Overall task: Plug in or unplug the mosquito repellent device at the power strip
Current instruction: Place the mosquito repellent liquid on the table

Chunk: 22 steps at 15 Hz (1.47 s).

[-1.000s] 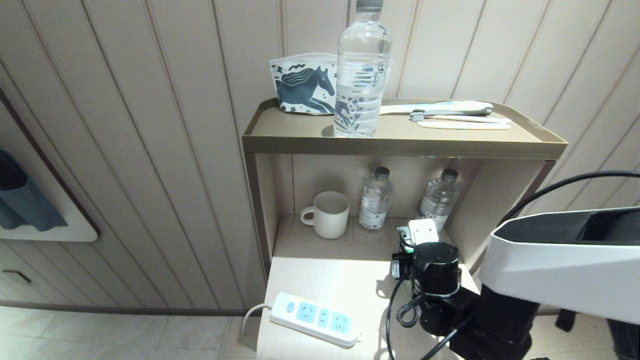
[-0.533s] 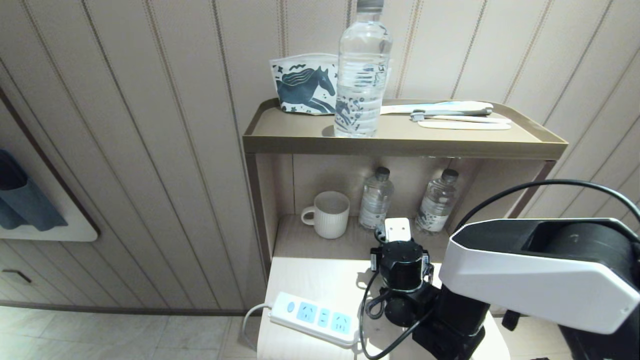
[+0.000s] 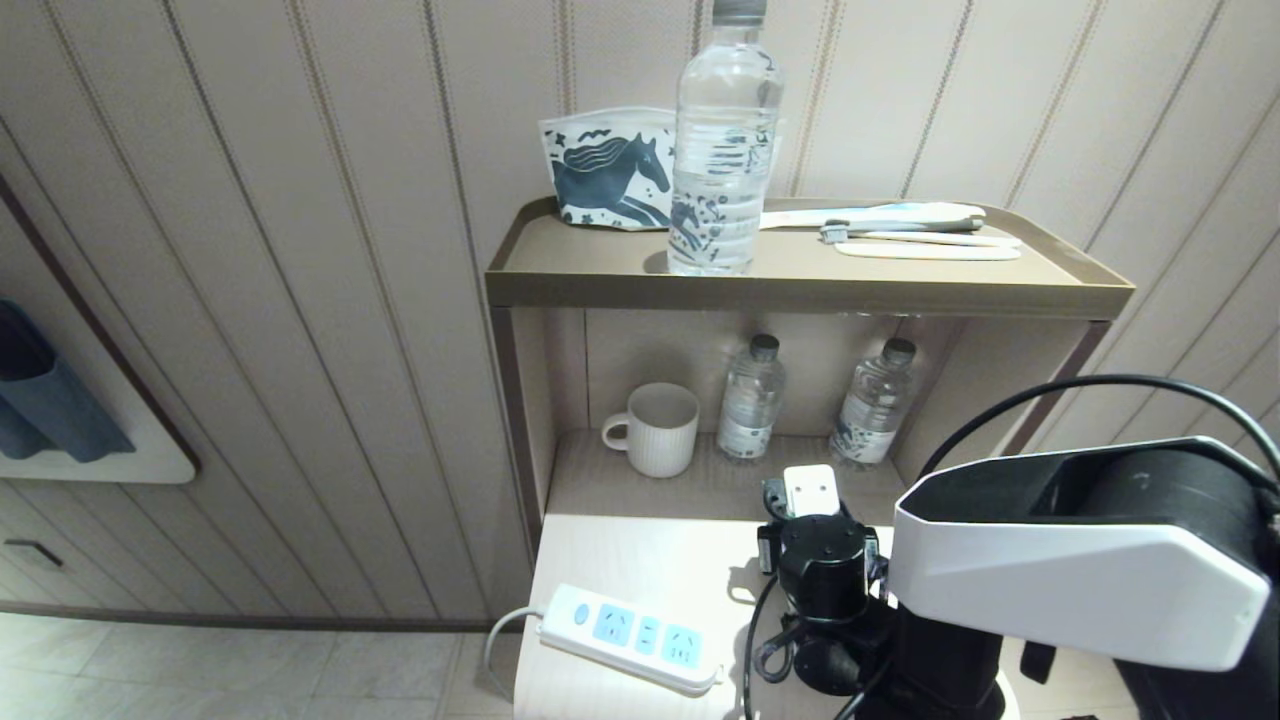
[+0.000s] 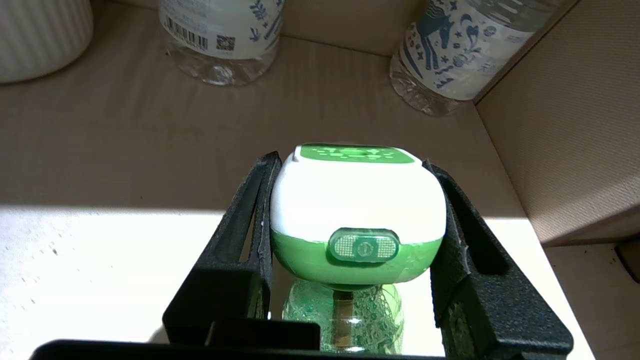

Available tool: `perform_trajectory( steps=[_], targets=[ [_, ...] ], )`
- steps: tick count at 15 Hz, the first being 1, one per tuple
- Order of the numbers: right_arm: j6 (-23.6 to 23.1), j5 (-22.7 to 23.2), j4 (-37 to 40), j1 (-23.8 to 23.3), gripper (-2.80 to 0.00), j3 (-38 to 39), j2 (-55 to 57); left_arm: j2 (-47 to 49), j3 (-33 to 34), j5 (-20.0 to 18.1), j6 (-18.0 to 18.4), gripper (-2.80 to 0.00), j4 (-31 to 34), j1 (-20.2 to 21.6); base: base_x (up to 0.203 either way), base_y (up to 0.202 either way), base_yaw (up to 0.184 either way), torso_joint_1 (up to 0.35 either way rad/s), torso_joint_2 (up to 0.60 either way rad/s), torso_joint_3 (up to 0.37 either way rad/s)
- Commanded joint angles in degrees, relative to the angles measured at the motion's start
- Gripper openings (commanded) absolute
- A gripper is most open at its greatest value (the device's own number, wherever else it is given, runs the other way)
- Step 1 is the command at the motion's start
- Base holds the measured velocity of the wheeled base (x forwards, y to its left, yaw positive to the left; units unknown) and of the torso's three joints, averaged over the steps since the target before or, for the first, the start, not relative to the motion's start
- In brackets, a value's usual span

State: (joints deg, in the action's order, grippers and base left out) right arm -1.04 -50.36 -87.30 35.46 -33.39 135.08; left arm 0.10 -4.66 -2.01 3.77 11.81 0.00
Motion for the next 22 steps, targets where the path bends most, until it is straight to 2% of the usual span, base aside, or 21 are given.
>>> perform_trajectory(
  steps=[1, 6, 7, 14, 21, 22],
  targets=[
    [0.0, -0.3, -1.2, 0.0, -2.80, 2.0, -0.8, 0.0, 0.0, 0.0, 0.0, -2.80, 0.1, 0.0, 0.000, 0.000, 0.000, 0.000, 0.00, 0.000],
    [0.5, -0.3, -2.7, 0.7, -2.80, 6.8, -2.9, -0.1, 0.0, 0.0, 0.0, -2.80, 0.1, 0.0, 0.000, 0.000, 0.000, 0.000, 0.00, 0.000],
    [0.5, -0.3, -2.7, 0.7, 0.00, 6.9, -2.8, 0.0, 0.0, 0.0, 0.0, -2.80, 0.1, 0.0, 0.000, 0.000, 0.000, 0.000, 0.00, 0.000],
    [-0.2, -0.1, -2.6, 0.6, 0.00, 6.7, -5.7, 0.0, 0.0, 0.0, 0.0, -2.80, 0.1, 0.0, 0.000, 0.000, 0.000, 0.000, 0.00, 0.000],
    [-0.2, 1.2, 4.0, 1.3, 0.00, 7.5, -21.2, -0.1, 0.0, 0.0, 0.0, -2.80, 0.1, 0.0, 0.000, 0.000, 0.000, 0.000, 0.00, 0.000],
    [-0.4, 1.4, 4.7, 2.0, -2.80, 8.1, -23.8, 0.0, 0.0, 0.0, 0.0, -2.80, 0.1, 0.0, 0.000, 0.000, 0.000, 0.000, 0.00, 0.000]
  ],
)
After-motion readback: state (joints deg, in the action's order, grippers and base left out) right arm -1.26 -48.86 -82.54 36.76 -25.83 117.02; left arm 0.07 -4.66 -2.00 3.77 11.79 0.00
